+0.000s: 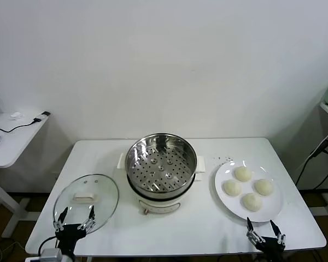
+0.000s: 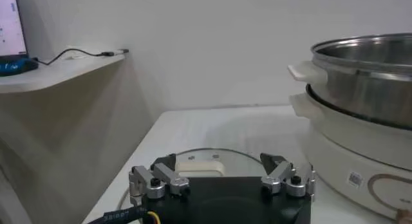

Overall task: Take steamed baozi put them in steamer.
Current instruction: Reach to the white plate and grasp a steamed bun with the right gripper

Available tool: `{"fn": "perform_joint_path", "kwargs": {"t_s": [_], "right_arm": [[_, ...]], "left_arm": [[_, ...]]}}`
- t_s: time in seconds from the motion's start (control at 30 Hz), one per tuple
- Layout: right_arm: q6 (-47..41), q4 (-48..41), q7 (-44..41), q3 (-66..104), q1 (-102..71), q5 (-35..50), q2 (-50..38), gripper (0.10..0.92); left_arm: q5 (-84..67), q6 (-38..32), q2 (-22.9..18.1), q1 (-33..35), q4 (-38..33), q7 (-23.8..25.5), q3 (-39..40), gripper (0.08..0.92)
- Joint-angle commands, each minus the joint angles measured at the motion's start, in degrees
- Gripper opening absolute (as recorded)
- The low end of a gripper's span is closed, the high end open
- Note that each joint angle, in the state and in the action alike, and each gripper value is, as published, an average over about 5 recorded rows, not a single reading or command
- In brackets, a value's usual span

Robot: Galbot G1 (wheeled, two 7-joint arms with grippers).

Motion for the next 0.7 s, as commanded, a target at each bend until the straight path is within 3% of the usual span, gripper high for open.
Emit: {"fn": "perform_joint_path", "kwargs": {"t_s": [0.03,0.17,0.33,0.53,0.7], "right_arm": [[-6.9,0.8,0.2,2.7,8.3,-2.4,-4.0,0.823],[-10.9,-5.6,-0.8,0.1,23.4,-1.7,-13.5,0.823],[-13.5,-17.9,-11.5,-10.4,41.6,-3.1,-28.3,0.823],[-7.0,-28.6,-37.2,-33.1,57.9,-8.9,-44.4,0.823],[4.3,-35.1,-60.1,-54.7,75.2,-14.0,-49.3,0.823]], "left_arm": [[0.1,0.3,0.2,0.0,-0.3,0.0,0.2,0.823],[0.1,0.2,0.4,-0.1,-0.5,0.0,0.6,0.823],[-0.1,0.1,0.5,-0.2,-0.8,0.0,1.0,0.823],[-0.1,-0.1,0.5,-0.7,-0.4,0.0,1.4,0.823],[0.1,-0.1,0.2,-1.1,-0.2,0.1,1.6,0.823]]}}
